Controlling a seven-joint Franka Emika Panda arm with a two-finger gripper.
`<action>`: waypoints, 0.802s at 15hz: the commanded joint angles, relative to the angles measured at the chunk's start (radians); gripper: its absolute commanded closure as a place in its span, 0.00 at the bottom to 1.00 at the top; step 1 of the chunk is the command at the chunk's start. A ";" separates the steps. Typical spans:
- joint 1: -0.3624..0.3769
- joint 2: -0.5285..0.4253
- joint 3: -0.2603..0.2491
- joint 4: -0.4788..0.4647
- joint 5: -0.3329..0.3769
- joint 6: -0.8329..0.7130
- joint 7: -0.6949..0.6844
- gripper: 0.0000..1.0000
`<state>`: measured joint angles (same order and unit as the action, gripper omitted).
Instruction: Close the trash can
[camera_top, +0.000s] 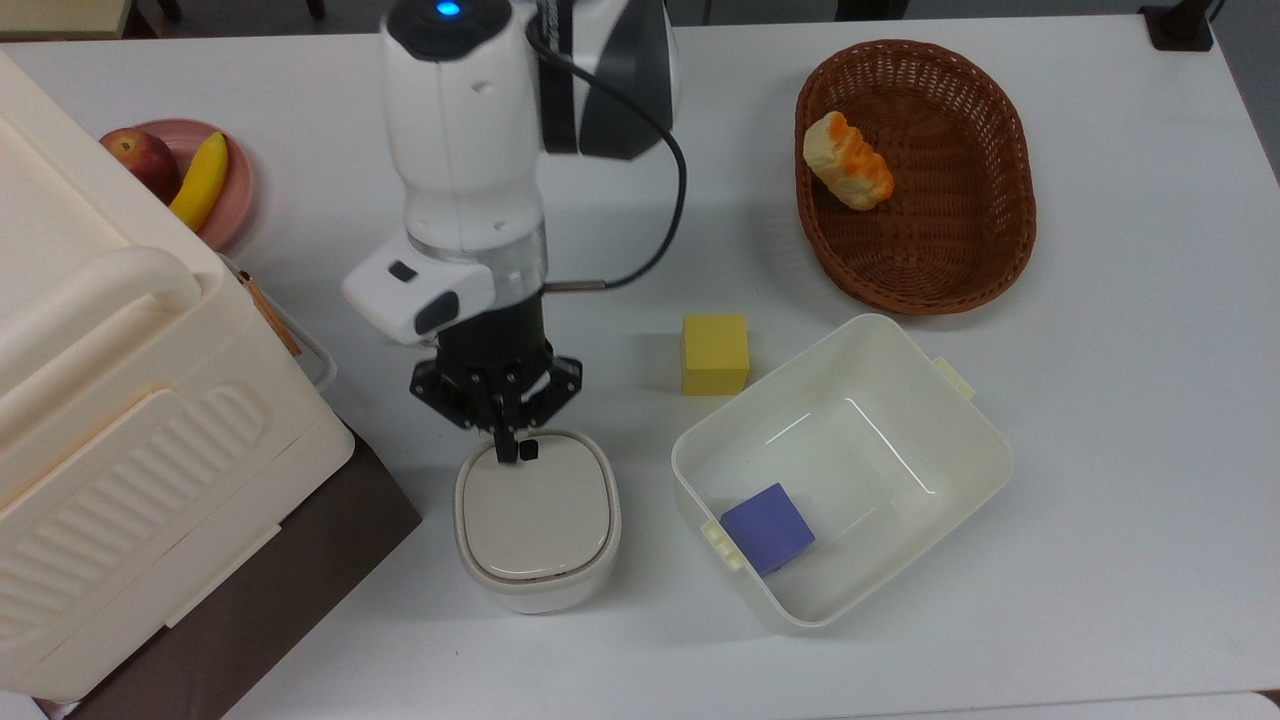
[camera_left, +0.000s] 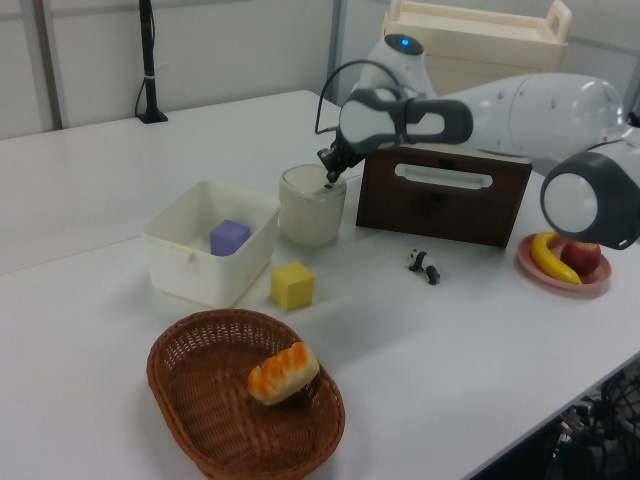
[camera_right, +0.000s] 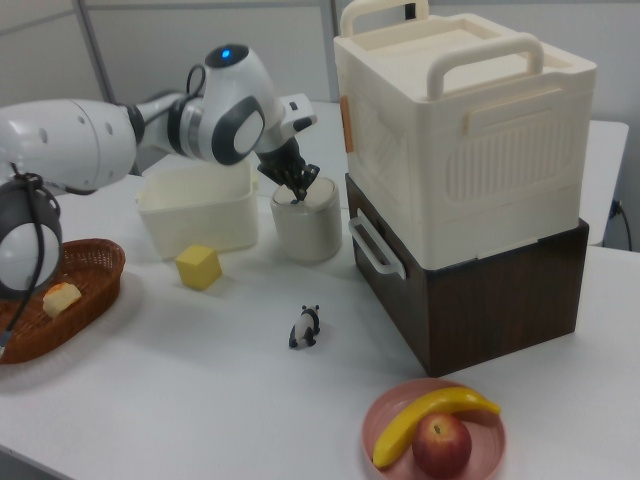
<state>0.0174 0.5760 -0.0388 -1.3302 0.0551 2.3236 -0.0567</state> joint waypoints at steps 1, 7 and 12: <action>-0.022 -0.172 -0.004 -0.072 0.068 -0.241 -0.029 0.96; -0.022 -0.254 -0.016 -0.073 0.049 -0.637 -0.026 0.59; -0.008 -0.298 -0.013 -0.110 -0.047 -0.707 0.006 0.00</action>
<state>-0.0102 0.3430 -0.0408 -1.3609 0.0513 1.6284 -0.0575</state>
